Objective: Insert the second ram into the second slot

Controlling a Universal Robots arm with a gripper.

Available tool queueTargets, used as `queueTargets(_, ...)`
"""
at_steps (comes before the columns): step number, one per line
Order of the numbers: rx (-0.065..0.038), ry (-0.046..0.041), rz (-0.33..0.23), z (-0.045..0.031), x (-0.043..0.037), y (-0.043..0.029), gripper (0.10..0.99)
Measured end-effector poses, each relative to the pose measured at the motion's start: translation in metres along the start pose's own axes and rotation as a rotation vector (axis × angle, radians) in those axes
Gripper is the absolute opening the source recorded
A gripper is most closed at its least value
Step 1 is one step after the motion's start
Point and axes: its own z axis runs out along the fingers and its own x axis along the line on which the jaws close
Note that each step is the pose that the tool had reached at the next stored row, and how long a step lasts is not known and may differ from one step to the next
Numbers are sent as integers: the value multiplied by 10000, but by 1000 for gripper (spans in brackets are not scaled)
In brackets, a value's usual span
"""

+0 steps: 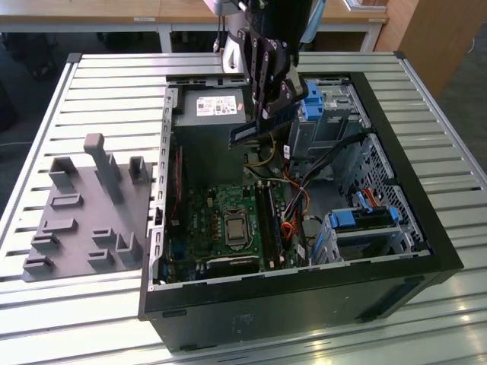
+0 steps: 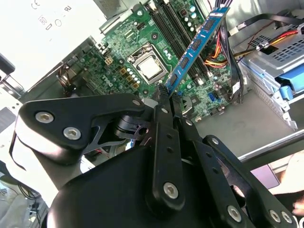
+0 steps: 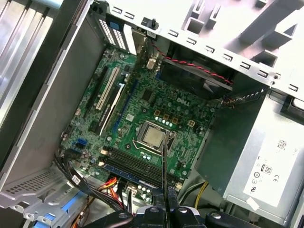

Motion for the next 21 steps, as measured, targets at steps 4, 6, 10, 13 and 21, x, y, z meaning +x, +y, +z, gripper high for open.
queueTargets(4,-2,3,-134,1,1,1,137)
queueTargets(6,-3,6,-192,0,2,2,137)
queueTargets(10,-6,10,-315,0,2,2,137)
queueTargets(13,-6,12,-400,0,3,3,137)
queueTargets(21,-11,20,-655,0,3,4,137)
